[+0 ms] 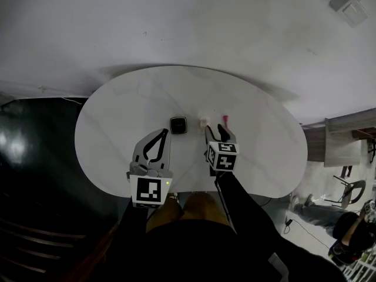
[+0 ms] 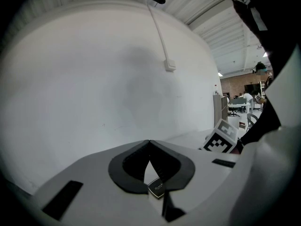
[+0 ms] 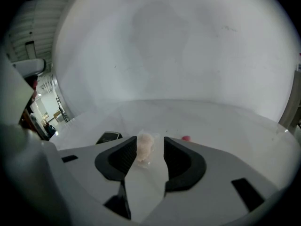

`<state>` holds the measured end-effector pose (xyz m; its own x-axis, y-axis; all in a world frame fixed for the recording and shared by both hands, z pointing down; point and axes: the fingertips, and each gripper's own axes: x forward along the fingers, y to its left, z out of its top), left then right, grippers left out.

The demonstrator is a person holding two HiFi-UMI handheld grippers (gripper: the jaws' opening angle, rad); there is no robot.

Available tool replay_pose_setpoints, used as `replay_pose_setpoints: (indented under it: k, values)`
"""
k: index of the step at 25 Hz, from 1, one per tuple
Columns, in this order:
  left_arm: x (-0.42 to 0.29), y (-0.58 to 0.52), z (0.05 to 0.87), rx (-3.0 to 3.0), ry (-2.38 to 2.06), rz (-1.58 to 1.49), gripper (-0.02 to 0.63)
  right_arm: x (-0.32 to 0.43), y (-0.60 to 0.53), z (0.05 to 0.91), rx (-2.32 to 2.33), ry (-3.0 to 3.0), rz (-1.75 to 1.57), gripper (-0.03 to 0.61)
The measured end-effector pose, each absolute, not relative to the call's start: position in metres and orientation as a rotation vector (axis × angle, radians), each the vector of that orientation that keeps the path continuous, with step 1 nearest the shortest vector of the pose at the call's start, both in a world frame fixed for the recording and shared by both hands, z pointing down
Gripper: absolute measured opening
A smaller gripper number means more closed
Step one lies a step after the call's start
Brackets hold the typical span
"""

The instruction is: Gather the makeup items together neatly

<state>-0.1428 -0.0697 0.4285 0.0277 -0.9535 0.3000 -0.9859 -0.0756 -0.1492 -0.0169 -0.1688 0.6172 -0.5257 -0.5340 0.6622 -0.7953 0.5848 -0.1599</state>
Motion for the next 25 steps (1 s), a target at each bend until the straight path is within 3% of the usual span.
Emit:
replay_pose_setpoints:
  k: [5, 14, 18, 25]
  values:
    - [-0.149, -0.069, 0.404, 2.229, -2.077, 0.465, 0.014, -0.012, -0.170, 0.545, 1.073, -2.431, 0.415, 0.191]
    - [-0.140, -0.056, 0.338, 2.413, -2.047, 0.281, 0.014, -0.013, -0.117, 0.395, 1.090, -2.700, 0.101, 0.098]
    - [-0.135, -0.044, 0.316, 2.493, -2.032, 0.241, 0.014, -0.005, -0.088, 0.358, 1.111, -2.748, -0.021, 0.035]
    - [-0.126, -0.024, 0.295, 2.568, -2.046, 0.219, 0.014, 0.010, -0.059, 0.326, 1.170, -2.821, -0.112, 0.028]
